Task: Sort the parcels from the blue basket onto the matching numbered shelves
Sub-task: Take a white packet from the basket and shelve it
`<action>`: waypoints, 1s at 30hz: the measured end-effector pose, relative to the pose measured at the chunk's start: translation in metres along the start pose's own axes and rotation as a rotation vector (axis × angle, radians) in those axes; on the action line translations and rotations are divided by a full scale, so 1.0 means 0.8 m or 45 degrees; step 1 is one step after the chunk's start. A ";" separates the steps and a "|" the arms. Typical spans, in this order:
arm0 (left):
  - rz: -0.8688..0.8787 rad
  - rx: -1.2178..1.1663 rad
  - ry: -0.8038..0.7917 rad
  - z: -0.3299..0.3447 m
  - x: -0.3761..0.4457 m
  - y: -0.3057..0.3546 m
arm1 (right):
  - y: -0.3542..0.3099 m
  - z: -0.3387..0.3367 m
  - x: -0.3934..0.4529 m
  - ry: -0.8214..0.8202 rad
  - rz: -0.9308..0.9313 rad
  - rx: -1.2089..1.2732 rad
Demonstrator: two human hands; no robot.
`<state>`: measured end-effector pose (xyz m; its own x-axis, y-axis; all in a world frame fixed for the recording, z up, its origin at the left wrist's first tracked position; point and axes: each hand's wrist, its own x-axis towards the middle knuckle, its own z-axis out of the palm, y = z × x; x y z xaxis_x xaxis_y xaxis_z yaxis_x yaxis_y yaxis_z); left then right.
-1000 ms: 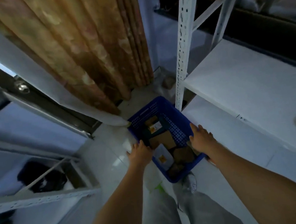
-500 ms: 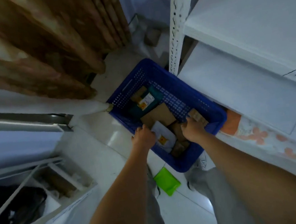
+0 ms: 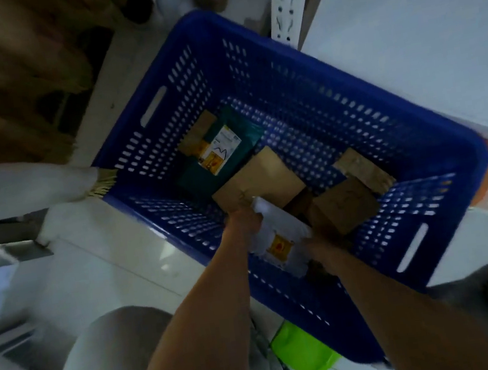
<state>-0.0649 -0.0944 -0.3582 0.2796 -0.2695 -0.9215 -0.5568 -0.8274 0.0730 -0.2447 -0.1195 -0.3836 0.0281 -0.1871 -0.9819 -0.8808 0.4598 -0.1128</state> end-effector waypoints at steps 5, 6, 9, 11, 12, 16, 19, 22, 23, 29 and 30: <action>0.016 -0.051 -0.097 0.031 0.065 -0.007 | 0.014 0.030 0.069 -0.046 0.079 0.527; 0.025 -0.073 -0.058 0.031 0.065 -0.005 | 0.018 0.033 0.071 -0.065 0.074 0.614; 0.041 -0.125 0.033 0.012 0.041 0.009 | 0.011 0.028 0.054 -0.085 0.108 0.757; 0.024 -0.191 0.038 -0.010 0.015 0.017 | -0.002 0.020 0.031 -0.101 0.131 0.719; 0.006 -0.251 0.040 -0.023 -0.001 0.020 | -0.008 0.016 0.017 -0.099 0.140 0.652; -0.119 -0.647 0.085 -0.094 -0.087 0.014 | -0.039 -0.014 -0.079 -0.043 0.015 0.541; -0.187 -0.991 0.058 -0.150 -0.181 -0.007 | -0.066 -0.047 -0.211 -0.016 -0.194 0.504; -0.310 -1.357 -0.063 -0.206 -0.299 -0.028 | -0.088 -0.087 -0.353 -0.102 -0.504 0.433; -0.335 -1.440 -0.110 -0.221 -0.334 -0.036 | -0.093 -0.102 -0.396 -0.124 -0.598 0.428; -0.230 -1.563 -0.508 -0.282 -0.563 -0.058 | -0.101 -0.166 -0.643 0.137 -1.040 -0.023; -0.204 -1.560 -0.564 -0.287 -0.600 -0.057 | -0.101 -0.173 -0.681 0.202 -1.093 -0.119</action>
<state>0.0063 -0.0403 0.1683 -0.1338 -0.1376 -0.9814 0.5909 -0.8061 0.0325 -0.2544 -0.1750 0.1819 0.6391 -0.5575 -0.5299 -0.6206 0.0333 -0.7834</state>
